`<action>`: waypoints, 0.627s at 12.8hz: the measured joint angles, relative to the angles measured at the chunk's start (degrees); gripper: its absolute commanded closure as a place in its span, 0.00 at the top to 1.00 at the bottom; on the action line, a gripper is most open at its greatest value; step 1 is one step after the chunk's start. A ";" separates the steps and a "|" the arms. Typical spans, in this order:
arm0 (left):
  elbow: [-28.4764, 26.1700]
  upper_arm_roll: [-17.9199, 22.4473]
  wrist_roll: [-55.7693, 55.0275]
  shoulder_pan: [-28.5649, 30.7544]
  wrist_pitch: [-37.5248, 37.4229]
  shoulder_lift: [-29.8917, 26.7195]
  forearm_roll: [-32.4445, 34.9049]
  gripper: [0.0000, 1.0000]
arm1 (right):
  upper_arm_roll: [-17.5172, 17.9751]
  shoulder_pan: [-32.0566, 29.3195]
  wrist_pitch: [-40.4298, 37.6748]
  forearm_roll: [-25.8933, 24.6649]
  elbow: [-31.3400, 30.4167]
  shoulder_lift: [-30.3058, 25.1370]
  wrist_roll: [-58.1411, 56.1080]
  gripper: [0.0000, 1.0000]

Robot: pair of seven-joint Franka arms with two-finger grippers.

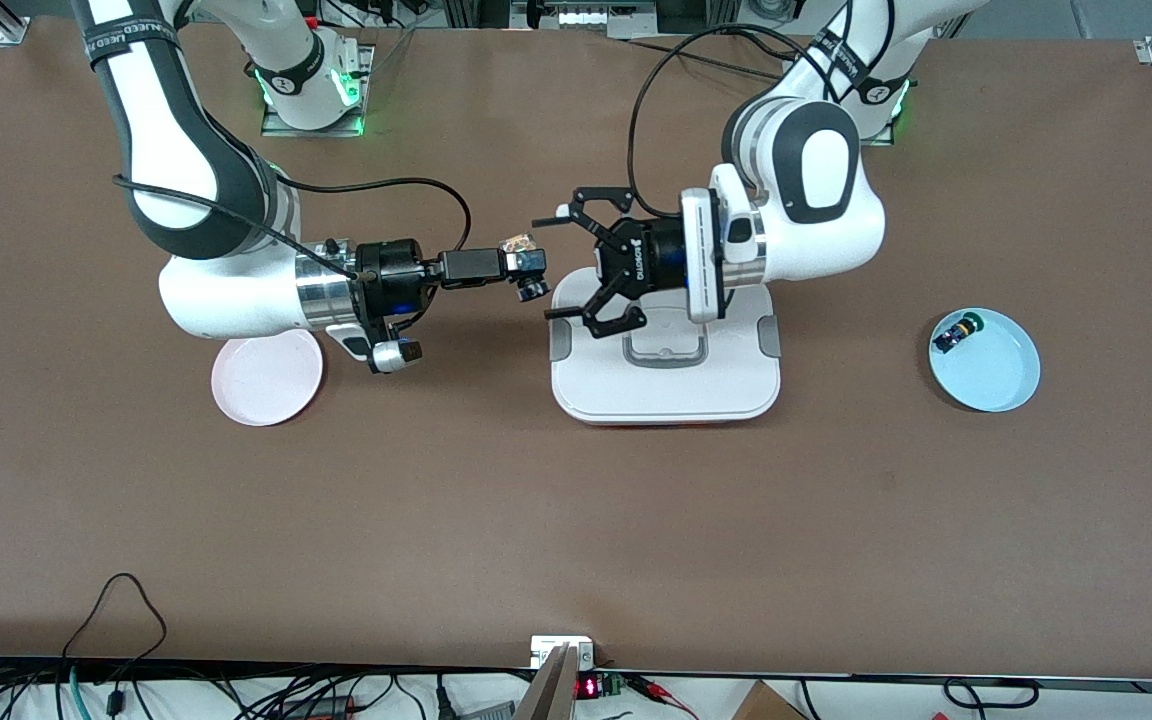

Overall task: Transfer orange switch to right arm and place
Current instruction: 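Grasp the orange switch with the right gripper and open the left gripper, then carry the switch toward the white plate while the left gripper withdraws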

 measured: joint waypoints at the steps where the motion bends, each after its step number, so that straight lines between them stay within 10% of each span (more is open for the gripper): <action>1: -0.25 0.28 0.20 1.43 0.05 -0.18 0.00 1.00 | -0.06 -0.07 0.10 -0.07 0.00 0.00 -0.54 0.19; 5: -3.18 1.81 1.26 9.29 -0.05 -0.99 0.70 1.00 | -0.26 -3.10 0.26 -7.04 -0.03 0.00 -3.56 0.18; 8: -6.12 8.36 1.59 12.31 -4.04 -1.77 13.70 1.00 | -0.29 -5.50 0.02 -18.57 0.02 -0.09 -5.87 0.17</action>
